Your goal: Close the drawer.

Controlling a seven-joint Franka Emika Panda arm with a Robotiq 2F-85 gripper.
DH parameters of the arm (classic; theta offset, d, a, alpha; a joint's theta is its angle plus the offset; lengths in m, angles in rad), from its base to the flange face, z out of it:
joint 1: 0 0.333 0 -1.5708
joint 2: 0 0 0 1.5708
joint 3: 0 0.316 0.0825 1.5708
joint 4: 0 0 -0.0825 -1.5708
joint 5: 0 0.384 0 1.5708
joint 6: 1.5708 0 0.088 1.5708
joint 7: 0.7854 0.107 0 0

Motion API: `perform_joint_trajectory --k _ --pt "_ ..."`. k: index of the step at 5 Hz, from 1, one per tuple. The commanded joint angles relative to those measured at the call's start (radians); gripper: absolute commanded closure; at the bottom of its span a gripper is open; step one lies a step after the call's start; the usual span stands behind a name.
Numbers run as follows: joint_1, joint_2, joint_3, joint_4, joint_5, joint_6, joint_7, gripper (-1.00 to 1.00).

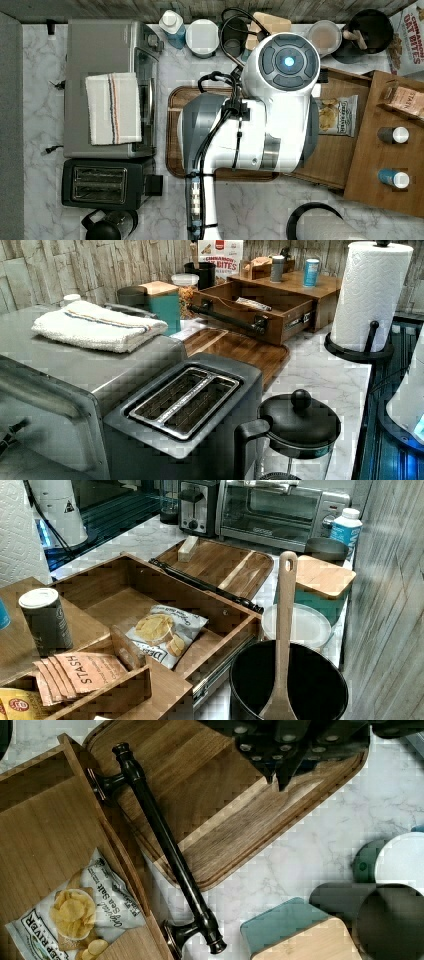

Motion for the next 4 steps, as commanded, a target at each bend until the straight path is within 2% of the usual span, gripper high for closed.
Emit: perform_joint_trajectory --k 1,2,3,4 --pt "-0.006 0.047 0.002 -0.062 -0.012 0.123 -0.170 1.00" --pt "-0.015 0.144 -0.004 0.005 -0.007 0.103 -0.249 1.00" --pt "-0.010 0.196 -0.010 0.001 -0.084 0.191 -0.297 1.00" --pt "-0.019 0.237 -0.013 0.004 -0.110 0.237 -0.333 1.00"
